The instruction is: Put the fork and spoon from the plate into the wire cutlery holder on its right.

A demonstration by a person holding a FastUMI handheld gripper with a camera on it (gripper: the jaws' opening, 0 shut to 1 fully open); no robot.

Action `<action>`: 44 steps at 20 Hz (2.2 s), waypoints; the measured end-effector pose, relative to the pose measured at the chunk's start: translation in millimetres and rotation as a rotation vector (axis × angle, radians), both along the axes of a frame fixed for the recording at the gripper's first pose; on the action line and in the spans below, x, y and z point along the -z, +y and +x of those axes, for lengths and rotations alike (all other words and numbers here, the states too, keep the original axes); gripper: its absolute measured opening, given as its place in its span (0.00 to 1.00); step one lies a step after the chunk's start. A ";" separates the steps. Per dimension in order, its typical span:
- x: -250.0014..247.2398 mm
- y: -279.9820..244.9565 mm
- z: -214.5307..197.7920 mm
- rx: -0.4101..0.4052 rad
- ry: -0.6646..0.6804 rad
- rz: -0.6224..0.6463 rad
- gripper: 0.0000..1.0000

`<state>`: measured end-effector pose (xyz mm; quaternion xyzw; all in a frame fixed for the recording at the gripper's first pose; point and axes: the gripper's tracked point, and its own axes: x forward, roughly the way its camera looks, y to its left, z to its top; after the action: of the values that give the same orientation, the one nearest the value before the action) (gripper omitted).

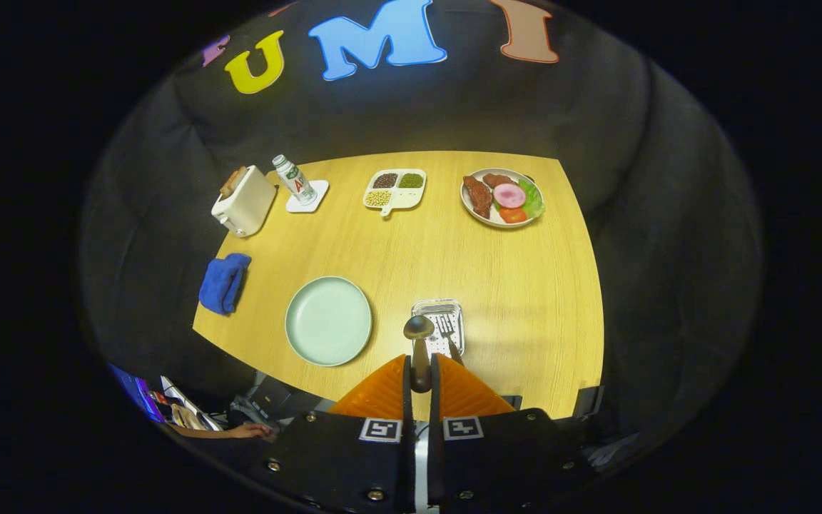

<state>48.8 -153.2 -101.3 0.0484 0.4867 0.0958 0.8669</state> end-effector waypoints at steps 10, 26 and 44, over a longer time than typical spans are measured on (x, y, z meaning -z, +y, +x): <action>43.5 2.0 21.9 -0.011 0.067 -0.028 0.07; 83.2 16.2 41.5 -0.055 0.080 -0.094 0.10; -47.5 94.4 26.5 0.057 -0.648 -0.081 0.70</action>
<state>75.3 -58.8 -53.8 -0.0054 0.1873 0.0625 0.9803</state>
